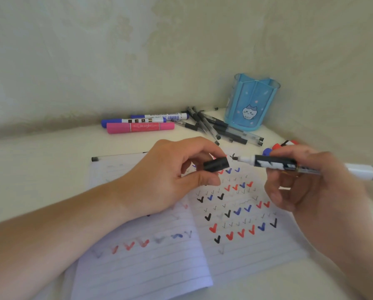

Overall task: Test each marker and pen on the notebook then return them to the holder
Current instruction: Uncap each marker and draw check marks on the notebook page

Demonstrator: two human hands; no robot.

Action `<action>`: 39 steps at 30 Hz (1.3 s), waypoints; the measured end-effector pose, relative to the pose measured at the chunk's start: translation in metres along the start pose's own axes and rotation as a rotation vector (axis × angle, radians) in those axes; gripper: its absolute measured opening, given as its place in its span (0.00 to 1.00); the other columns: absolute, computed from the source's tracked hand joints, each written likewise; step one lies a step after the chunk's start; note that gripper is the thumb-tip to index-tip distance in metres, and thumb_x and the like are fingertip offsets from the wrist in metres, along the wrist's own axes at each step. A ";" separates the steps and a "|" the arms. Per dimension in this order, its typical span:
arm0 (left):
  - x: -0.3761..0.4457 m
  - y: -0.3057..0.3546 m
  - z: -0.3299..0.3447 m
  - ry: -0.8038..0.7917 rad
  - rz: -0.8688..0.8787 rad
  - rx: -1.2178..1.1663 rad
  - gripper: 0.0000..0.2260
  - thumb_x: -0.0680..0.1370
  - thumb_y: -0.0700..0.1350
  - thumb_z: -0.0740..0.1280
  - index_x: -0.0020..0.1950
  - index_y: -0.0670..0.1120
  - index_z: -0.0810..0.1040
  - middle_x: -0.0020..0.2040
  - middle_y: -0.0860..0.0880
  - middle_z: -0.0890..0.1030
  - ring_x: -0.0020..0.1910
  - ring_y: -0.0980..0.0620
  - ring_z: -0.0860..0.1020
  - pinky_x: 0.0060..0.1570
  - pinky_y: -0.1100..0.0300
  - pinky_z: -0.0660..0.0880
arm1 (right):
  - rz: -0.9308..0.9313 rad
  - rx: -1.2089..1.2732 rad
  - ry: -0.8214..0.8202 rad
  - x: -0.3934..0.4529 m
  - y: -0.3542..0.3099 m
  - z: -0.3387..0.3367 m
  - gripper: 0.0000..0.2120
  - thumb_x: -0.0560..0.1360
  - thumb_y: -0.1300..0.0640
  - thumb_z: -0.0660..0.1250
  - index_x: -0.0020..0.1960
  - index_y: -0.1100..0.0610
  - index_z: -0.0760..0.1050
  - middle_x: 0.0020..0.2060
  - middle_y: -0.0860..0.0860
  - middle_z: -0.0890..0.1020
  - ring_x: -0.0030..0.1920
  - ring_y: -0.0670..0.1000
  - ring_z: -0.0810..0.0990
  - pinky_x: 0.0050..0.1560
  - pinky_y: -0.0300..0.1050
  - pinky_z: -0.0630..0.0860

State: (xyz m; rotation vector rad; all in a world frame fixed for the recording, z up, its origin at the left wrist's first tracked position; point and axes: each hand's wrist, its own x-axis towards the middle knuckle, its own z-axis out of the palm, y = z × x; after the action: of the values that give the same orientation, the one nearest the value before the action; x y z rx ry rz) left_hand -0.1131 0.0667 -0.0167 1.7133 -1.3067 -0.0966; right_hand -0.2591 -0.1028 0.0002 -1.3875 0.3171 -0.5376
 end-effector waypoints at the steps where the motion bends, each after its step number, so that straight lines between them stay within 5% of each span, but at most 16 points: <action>1: 0.000 0.000 0.000 -0.012 0.019 0.003 0.14 0.72 0.56 0.73 0.55 0.60 0.77 0.45 0.62 0.84 0.36 0.38 0.78 0.38 0.47 0.72 | -0.004 -0.009 0.003 0.000 0.001 0.000 0.11 0.67 0.56 0.60 0.41 0.61 0.78 0.27 0.56 0.75 0.24 0.54 0.69 0.28 0.43 0.57; 9: 0.000 -0.002 -0.001 -0.009 0.084 0.000 0.14 0.72 0.55 0.71 0.57 0.59 0.77 0.45 0.62 0.84 0.36 0.42 0.78 0.38 0.49 0.72 | 0.002 -0.027 -0.054 -0.001 0.000 -0.001 0.11 0.61 0.50 0.66 0.36 0.57 0.78 0.24 0.59 0.72 0.23 0.55 0.68 0.32 0.55 0.52; 16: -0.001 0.003 -0.001 -0.006 0.197 -0.003 0.15 0.72 0.47 0.72 0.58 0.51 0.80 0.41 0.61 0.82 0.38 0.63 0.78 0.41 0.71 0.71 | 0.007 -0.043 -0.178 -0.002 0.002 0.000 0.09 0.64 0.52 0.73 0.38 0.57 0.80 0.27 0.57 0.79 0.21 0.55 0.71 0.30 0.55 0.55; 21: -0.002 0.004 -0.004 -0.025 0.134 0.151 0.17 0.79 0.61 0.55 0.47 0.51 0.75 0.31 0.59 0.74 0.29 0.59 0.71 0.30 0.70 0.65 | -0.106 -0.055 -0.274 -0.006 0.002 0.007 0.16 0.63 0.42 0.73 0.44 0.51 0.83 0.36 0.54 0.84 0.20 0.54 0.74 0.23 0.37 0.63; 26: -0.005 0.006 -0.002 -0.064 0.106 0.074 0.16 0.79 0.59 0.52 0.40 0.50 0.69 0.28 0.58 0.68 0.25 0.58 0.64 0.28 0.72 0.59 | -0.158 -0.107 -0.224 -0.011 0.009 0.013 0.13 0.65 0.40 0.70 0.42 0.48 0.82 0.27 0.52 0.82 0.19 0.53 0.74 0.23 0.36 0.64; 34: -0.009 0.002 0.000 -0.121 0.100 -0.055 0.22 0.78 0.62 0.52 0.39 0.45 0.70 0.27 0.58 0.66 0.25 0.59 0.62 0.28 0.72 0.59 | -0.307 -0.222 -0.254 -0.012 0.011 0.016 0.14 0.69 0.40 0.71 0.45 0.50 0.82 0.33 0.56 0.83 0.23 0.58 0.79 0.26 0.34 0.68; 39: 0.006 -0.009 -0.009 -0.014 0.111 0.134 0.23 0.78 0.64 0.51 0.41 0.47 0.72 0.30 0.58 0.70 0.28 0.60 0.67 0.30 0.70 0.62 | -0.232 -0.082 -0.166 0.001 0.003 0.008 0.15 0.65 0.44 0.76 0.47 0.48 0.79 0.26 0.51 0.74 0.25 0.51 0.68 0.26 0.39 0.63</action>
State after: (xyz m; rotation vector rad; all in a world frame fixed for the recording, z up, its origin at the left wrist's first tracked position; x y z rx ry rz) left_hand -0.0989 0.0669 -0.0153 1.7504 -1.4441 0.0445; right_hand -0.2541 -0.0966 -0.0013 -1.5486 0.0434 -0.6003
